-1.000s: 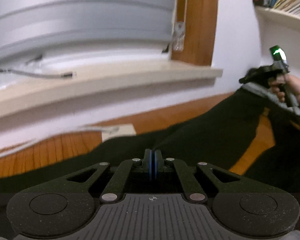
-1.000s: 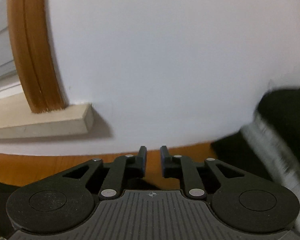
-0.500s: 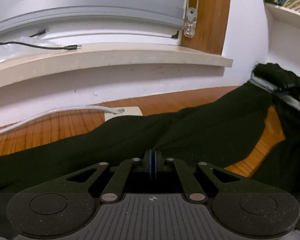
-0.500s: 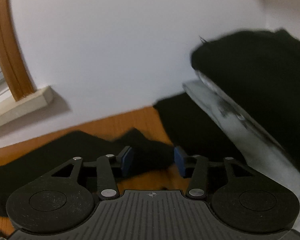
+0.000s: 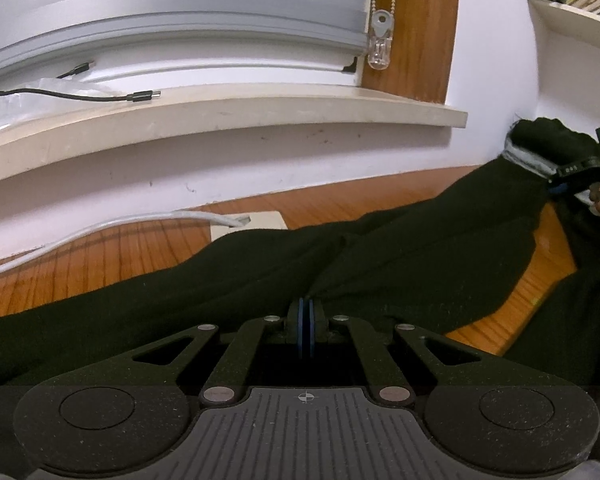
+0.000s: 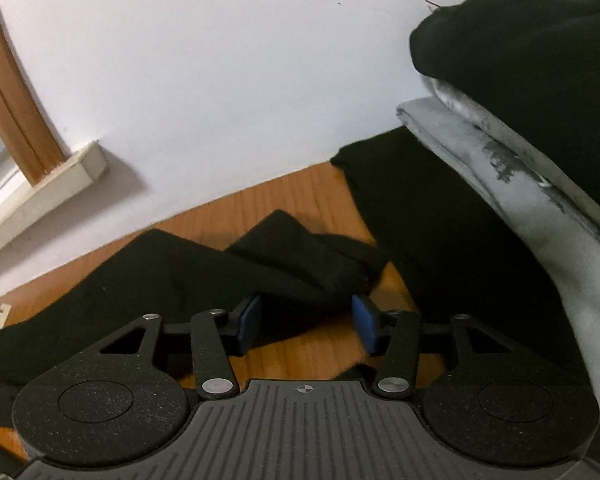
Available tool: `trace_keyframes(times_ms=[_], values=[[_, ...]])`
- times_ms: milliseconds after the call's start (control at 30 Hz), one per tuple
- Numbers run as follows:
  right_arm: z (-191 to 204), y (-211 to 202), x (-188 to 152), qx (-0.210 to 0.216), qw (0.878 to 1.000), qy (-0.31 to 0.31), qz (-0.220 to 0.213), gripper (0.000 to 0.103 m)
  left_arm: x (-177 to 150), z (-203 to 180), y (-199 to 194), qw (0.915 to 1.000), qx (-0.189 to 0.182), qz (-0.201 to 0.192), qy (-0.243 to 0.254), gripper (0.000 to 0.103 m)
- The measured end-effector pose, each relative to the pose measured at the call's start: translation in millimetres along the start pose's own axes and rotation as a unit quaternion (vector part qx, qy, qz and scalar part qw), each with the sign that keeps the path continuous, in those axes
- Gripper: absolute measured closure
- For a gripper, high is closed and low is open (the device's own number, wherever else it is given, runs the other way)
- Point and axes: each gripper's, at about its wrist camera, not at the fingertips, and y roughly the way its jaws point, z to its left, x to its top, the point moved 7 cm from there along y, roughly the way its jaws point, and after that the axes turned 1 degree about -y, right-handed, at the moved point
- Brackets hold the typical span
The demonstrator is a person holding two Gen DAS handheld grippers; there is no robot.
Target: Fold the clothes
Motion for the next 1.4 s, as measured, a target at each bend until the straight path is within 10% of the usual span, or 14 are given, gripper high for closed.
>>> trace_keyframes(times_ms=[67, 167, 533, 867, 1400], values=[[3, 1, 8, 0.009, 1.0, 0.001, -0.008, 0.09, 0, 0, 0, 1.0, 0.0, 0.0, 0.0, 0.1], [18, 1, 23, 0.027, 0.999, -0.004, -0.025, 0.098, 0, -1, 0, 1.0, 0.002, 0.0, 0.002, 0.1], [106, -5, 33, 0.11, 0.99, -0.068, -0.049, 0.092, 0, -2, 1, 0.9999, 0.007, 0.001, 0.01, 0.1], [20, -31, 15, 0.06, 0.993, 0.049, -0.085, 0.075, 0, -3, 1, 0.9999, 0.008, 0.001, 0.012, 0.1], [17, 21, 8, 0.076, 0.985, 0.152, -0.024, 0.071, 0, -4, 2, 0.9998, 0.01, 0.001, 0.014, 0.1]])
